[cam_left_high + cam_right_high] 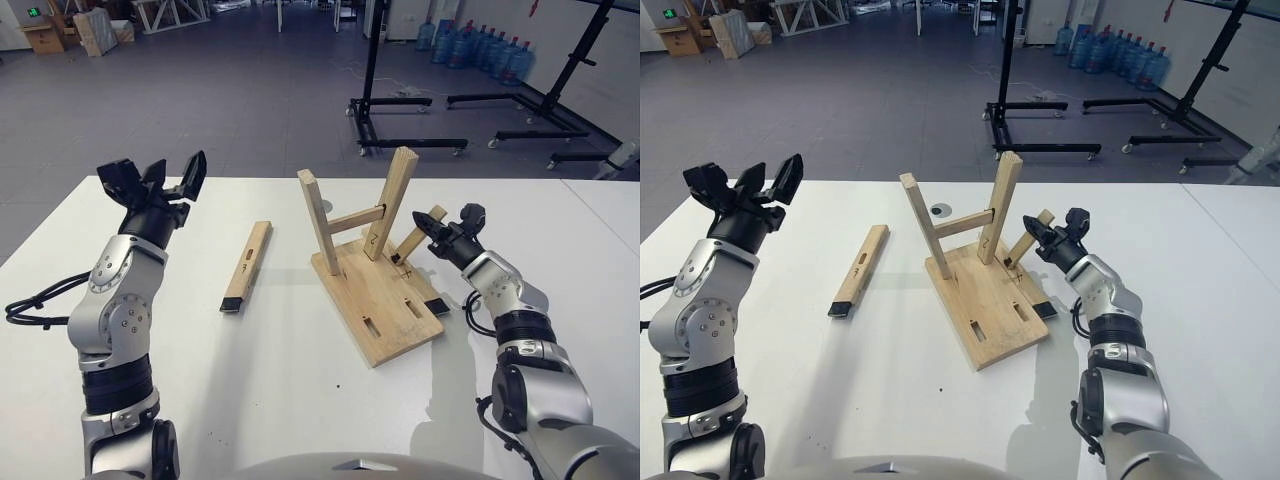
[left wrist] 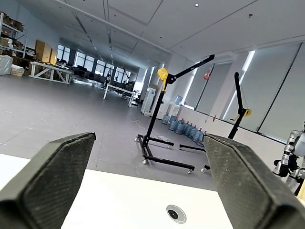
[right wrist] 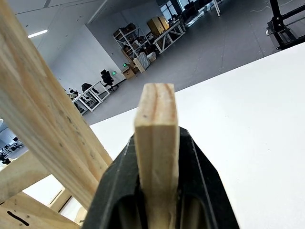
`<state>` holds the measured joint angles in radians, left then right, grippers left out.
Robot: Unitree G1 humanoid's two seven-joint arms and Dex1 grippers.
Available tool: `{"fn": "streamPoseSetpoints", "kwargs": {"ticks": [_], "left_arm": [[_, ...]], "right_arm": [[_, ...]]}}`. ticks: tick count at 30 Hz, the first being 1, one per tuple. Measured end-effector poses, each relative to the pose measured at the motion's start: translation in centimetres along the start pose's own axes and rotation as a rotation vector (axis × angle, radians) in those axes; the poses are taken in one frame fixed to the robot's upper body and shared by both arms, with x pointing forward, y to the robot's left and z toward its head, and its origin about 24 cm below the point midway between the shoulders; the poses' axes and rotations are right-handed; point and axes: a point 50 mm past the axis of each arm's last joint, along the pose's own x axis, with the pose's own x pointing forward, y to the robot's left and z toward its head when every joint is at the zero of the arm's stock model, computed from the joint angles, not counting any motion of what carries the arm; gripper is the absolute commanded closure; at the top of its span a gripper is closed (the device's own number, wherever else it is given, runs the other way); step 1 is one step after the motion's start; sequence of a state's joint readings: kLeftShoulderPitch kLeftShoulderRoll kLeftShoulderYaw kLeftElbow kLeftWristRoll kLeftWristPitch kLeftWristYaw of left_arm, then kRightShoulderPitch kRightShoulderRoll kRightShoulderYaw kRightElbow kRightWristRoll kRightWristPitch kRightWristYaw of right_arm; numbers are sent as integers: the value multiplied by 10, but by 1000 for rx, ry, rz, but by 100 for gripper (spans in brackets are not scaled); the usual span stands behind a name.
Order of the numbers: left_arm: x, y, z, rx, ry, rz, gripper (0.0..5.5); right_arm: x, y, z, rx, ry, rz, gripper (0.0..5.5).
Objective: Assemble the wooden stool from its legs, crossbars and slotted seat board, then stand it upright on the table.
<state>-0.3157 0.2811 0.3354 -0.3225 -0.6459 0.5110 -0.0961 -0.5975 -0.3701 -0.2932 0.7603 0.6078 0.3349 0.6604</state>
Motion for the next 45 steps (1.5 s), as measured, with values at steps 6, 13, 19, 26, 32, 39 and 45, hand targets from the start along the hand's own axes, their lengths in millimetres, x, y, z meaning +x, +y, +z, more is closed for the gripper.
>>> {"fn": "streamPoseSetpoints", "kwargs": {"ticks": [6, 13, 19, 26, 32, 39, 45], "left_arm": [[1, -2, -2, 2, 6, -6, 138], [1, -4, -4, -3, 10, -13, 138], [1, -6, -5, -3, 14, -23, 138], [1, -6, -6, 6, 15, -30, 138], [0, -6, -8, 15, 20, -27, 138], [1, -9, -10, 24, 30, -37, 138], [1, -9, -11, 37, 35, -42, 138]], "right_arm": [[3, -2, 1, 8, -8, -5, 511], [5, 2, 11, 49, -30, 18, 511], [9, 9, 17, 47, -43, 45, 511], [8, 5, 12, 28, -17, 22, 511], [7, 1, 8, 17, -7, 1, 511], [5, -3, 5, -2, 3, -19, 511], [4, -6, 3, -14, 2, -36, 511]]}}
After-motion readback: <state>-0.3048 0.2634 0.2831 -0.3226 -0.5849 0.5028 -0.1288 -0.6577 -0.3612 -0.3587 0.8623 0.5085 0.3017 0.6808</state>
